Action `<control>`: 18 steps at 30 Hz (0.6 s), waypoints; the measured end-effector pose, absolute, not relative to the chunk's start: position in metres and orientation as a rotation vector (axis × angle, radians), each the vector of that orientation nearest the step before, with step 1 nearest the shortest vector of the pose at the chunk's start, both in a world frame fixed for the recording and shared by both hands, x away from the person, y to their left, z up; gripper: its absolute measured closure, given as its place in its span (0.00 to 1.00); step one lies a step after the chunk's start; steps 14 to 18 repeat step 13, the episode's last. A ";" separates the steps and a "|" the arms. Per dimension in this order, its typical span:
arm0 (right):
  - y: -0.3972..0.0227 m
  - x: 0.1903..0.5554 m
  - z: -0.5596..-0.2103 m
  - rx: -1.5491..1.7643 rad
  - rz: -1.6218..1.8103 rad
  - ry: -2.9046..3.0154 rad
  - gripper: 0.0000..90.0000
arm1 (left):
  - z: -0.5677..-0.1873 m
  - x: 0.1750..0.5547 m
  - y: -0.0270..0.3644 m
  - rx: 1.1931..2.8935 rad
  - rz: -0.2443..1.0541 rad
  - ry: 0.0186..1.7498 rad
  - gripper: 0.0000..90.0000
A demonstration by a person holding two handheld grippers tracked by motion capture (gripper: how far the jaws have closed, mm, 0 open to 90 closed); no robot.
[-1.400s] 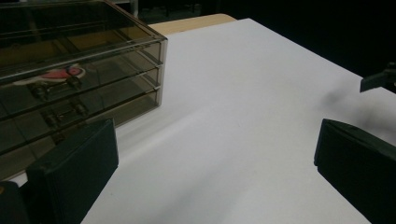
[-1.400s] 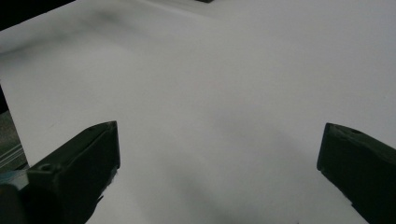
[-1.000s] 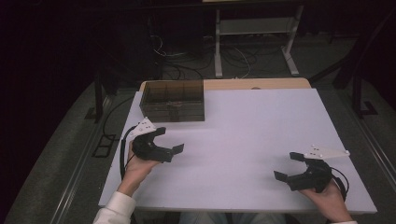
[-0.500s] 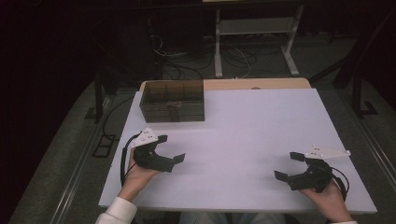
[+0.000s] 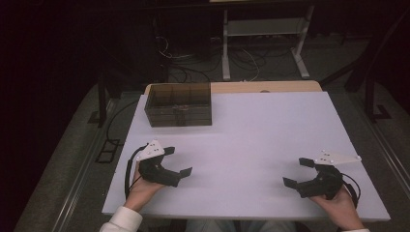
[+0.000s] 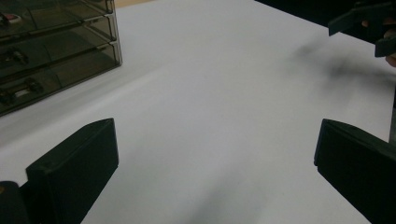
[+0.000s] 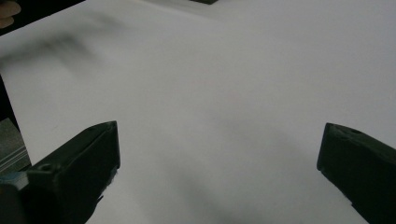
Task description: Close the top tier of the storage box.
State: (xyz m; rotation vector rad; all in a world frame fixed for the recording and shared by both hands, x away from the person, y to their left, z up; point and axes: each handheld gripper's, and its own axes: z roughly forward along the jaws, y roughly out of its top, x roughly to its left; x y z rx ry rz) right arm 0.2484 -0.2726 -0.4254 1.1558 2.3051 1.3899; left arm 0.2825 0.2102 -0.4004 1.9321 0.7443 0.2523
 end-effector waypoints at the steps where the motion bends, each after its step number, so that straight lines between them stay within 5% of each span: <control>1: -0.273 0.248 -0.425 1.156 1.390 2.305 0.00 | -0.401 0.282 0.211 1.935 0.247 0.740 0.00; 18: -0.273 0.248 -0.425 1.156 1.393 2.302 0.00 | -0.410 0.274 0.212 1.955 0.239 0.731 0.00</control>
